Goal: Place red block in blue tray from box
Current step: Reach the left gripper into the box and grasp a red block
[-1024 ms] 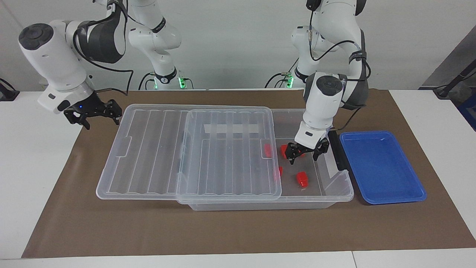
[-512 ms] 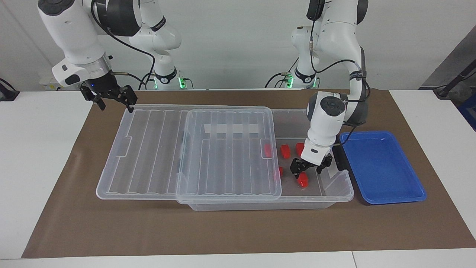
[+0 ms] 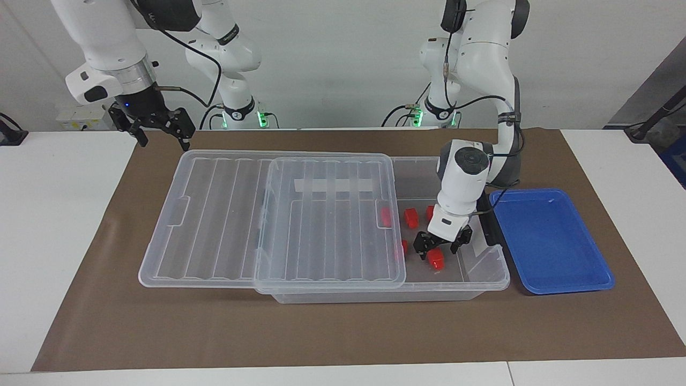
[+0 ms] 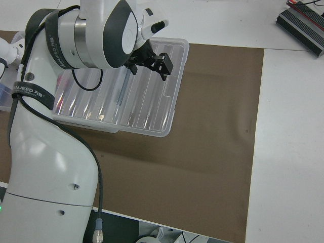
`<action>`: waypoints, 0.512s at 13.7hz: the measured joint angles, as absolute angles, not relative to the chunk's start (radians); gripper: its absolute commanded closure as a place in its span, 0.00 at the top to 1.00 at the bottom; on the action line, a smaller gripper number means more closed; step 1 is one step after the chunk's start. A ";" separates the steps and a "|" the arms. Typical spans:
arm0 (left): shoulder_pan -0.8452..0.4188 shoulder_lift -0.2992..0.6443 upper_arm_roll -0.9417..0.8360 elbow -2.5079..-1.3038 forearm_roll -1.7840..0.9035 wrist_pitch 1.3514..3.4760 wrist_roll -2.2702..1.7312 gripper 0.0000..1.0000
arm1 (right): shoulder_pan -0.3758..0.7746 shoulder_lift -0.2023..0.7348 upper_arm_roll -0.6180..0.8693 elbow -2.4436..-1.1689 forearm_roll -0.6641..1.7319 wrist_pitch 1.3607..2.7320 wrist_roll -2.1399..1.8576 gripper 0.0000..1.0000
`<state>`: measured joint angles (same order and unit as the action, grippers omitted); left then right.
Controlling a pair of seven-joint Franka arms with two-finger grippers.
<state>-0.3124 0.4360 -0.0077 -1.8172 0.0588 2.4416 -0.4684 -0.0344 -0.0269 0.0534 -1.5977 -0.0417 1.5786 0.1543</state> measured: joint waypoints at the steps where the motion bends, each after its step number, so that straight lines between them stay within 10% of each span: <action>1: -0.314 0.437 -0.008 -1.820 0.059 2.444 -0.468 1.00 | -0.034 -0.025 0.054 -1.599 -0.042 1.578 0.154 1.00; 4: -0.315 0.442 -0.008 -1.830 0.059 2.463 -0.468 0.96 | -0.034 -0.021 0.054 -1.601 -0.033 1.575 0.154 1.00; 7: -0.315 0.447 -0.008 -1.835 0.059 2.473 -0.468 0.68 | -0.034 -0.021 0.054 -1.604 -0.025 1.575 0.155 1.00</action>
